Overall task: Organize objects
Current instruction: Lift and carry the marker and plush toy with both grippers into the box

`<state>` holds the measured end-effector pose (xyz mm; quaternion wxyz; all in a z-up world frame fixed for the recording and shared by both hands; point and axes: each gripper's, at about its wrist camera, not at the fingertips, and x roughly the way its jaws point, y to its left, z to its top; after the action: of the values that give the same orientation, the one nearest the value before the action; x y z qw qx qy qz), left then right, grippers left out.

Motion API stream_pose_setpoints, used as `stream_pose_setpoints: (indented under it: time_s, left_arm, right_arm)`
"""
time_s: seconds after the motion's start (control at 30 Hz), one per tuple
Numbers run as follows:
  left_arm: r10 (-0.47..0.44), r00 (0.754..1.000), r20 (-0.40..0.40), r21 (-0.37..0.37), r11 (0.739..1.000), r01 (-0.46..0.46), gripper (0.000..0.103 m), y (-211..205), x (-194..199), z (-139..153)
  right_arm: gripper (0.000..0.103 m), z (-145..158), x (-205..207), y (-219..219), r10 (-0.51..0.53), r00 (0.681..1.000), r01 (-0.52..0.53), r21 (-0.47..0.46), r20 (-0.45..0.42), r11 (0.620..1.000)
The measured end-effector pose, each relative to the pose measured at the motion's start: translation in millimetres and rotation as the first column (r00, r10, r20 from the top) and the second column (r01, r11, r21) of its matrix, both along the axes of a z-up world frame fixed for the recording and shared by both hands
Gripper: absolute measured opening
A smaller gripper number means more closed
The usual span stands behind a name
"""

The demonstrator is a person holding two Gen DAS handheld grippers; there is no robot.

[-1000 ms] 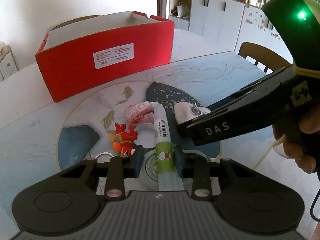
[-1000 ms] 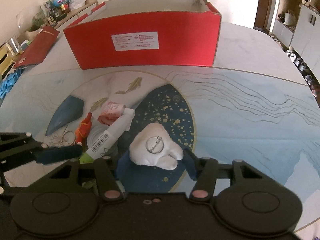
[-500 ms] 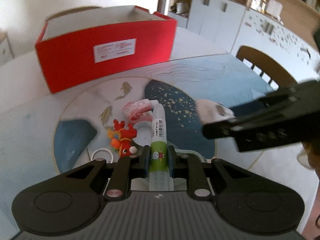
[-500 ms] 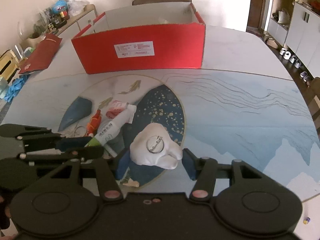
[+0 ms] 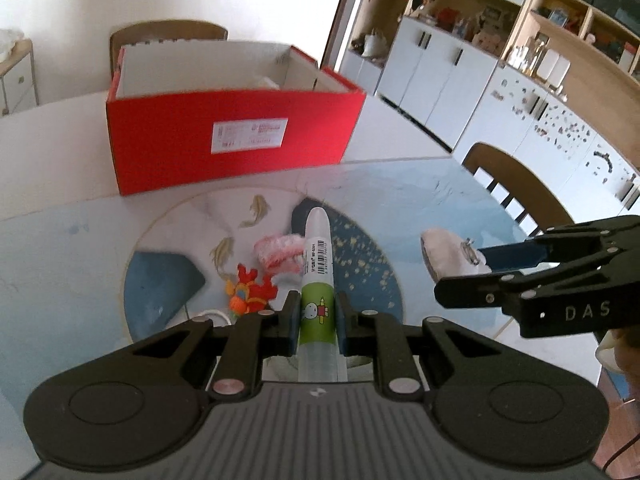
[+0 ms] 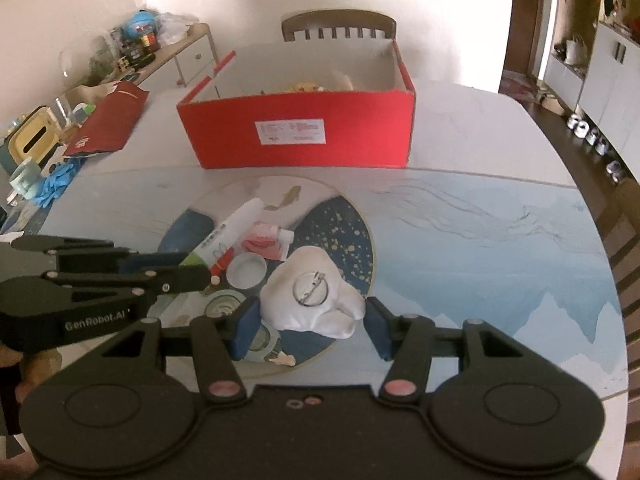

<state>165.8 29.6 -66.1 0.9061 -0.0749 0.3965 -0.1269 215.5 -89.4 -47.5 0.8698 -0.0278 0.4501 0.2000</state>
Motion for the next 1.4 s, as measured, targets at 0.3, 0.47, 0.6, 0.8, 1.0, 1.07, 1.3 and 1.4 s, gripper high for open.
stream_pose_setpoints:
  time_s: [0.3,0.47,0.6,0.8,1.0,1.07,1.3,1.4]
  left_arm:
    - [0.010,0.999,0.042,-0.029,1.000,-0.009,0.017,7,10,32]
    - [0.010,0.997,0.074,-0.030,1.000,-0.007,0.017,13,20,52]
    - [-0.003,0.993,0.116,-0.006,1.000,0.004,0.017,19,30,69]
    - [0.003,0.989,0.145,0.027,1.000,-0.007,0.017,33,50,87]
    - [-0.014,0.986,0.169,0.070,0.998,0.002,0.017,47,75,101]
    - [-0.020,0.985,0.174,0.084,0.996,0.005,0.017,51,83,104]
    - [-0.034,0.982,0.186,0.143,0.990,0.008,0.017,64,119,108]
    - [-0.034,0.984,0.176,0.151,0.988,0.007,0.017,69,136,107]
  right_arm:
    - [0.055,25,10,5,0.009,0.999,-0.009,0.010,0.033,1.000]
    - [0.055,41,21,9,0.014,0.998,-0.016,0.026,0.064,1.000]
    - [0.055,51,37,10,0.006,0.999,-0.010,0.079,0.046,0.997]
    - [0.055,68,62,21,0.023,0.996,-0.031,0.087,0.089,0.996]
    - [0.055,76,88,38,0.051,0.992,-0.058,0.060,0.118,0.997]
    - [0.055,77,96,43,0.059,0.990,-0.066,0.046,0.127,0.997]
    - [0.055,81,127,60,0.074,0.986,-0.079,0.028,0.147,0.996]
    - [0.055,78,141,68,0.075,0.987,-0.078,0.015,0.143,0.997]
